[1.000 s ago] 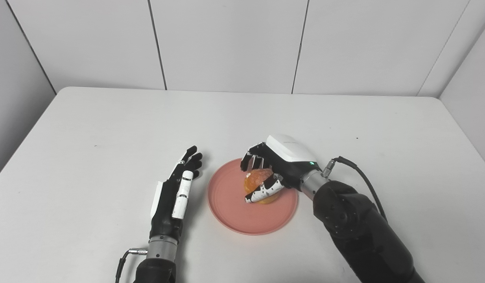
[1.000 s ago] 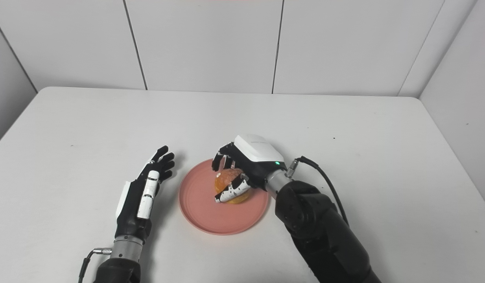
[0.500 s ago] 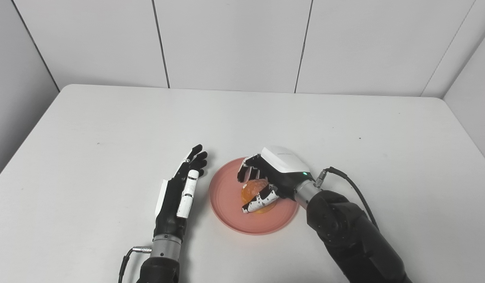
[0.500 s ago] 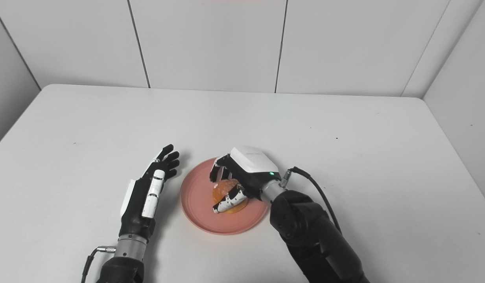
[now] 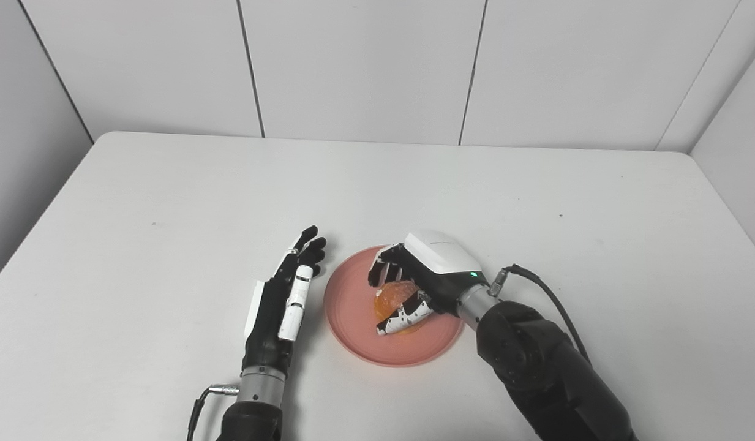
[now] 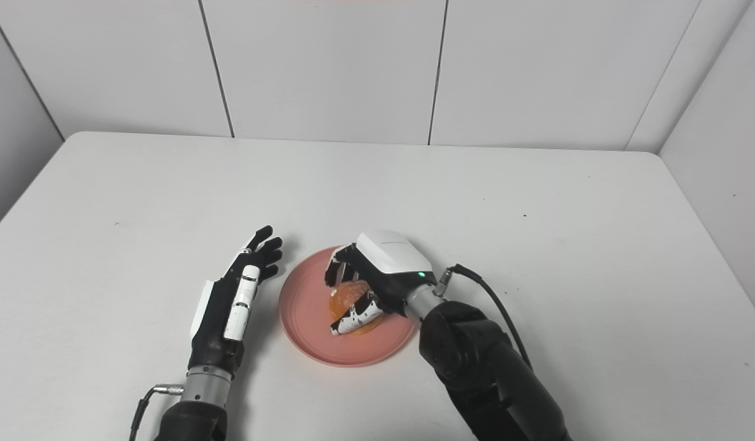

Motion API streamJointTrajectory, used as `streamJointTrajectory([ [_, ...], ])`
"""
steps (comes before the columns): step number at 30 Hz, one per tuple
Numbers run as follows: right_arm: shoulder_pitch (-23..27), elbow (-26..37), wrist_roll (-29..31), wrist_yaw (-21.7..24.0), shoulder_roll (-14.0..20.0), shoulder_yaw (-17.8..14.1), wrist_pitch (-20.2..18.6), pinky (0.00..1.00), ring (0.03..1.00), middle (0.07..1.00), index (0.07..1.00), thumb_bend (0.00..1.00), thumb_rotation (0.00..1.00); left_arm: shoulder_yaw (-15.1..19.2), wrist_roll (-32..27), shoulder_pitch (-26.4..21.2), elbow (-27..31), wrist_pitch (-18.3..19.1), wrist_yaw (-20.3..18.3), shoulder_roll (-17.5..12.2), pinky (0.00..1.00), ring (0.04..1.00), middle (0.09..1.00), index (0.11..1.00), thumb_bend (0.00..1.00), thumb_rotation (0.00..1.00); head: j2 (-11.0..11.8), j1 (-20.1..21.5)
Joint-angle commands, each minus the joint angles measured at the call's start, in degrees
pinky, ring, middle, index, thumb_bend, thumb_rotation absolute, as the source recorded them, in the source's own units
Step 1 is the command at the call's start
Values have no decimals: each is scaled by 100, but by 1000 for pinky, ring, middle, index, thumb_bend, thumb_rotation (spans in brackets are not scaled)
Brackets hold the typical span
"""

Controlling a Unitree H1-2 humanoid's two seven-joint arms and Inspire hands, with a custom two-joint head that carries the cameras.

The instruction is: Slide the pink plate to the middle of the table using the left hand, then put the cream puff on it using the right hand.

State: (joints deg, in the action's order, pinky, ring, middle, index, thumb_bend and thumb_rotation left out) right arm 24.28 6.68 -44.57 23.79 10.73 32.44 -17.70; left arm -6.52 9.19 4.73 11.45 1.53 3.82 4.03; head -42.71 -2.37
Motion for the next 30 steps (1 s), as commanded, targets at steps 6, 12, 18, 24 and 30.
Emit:
streamJointTrajectory([
  [6, 71, 477, -121, 120, 90, -47, 141, 438, 616, 733, 787, 784, 205, 8, -23, 81, 169, -127, 44, 88, 864, 870, 871, 858, 514, 1000, -8, 11],
  [12, 35, 728, 6, 248, 79, -216, 81, 565, 746, 836, 876, 801, 256, 17, -61, 70, 178, -115, 40, 96, 864, 869, 871, 857, 506, 1000, 7, 23],
  [18, -7, 981, 427, 290, 44, -565, 85, 600, 762, 853, 896, 820, 256, 28, -50, 50, 109, -171, 47, 79, 859, 869, 871, 859, 497, 1000, 13, 32],
  [24, -4, 1252, 536, 300, 58, -834, -12, 634, 784, 871, 915, 836, 330, 27, -12, 42, 120, -129, 53, 84, 852, 865, 869, 856, 501, 1000, 36, 21],
  [30, -326, 1269, 878, -306, -88, -1324, 338, 672, 830, 907, 940, 843, 545, 13, 13, 45, 169, -61, 50, 95, 852, 863, 869, 858, 497, 1000, 58, 20],
])
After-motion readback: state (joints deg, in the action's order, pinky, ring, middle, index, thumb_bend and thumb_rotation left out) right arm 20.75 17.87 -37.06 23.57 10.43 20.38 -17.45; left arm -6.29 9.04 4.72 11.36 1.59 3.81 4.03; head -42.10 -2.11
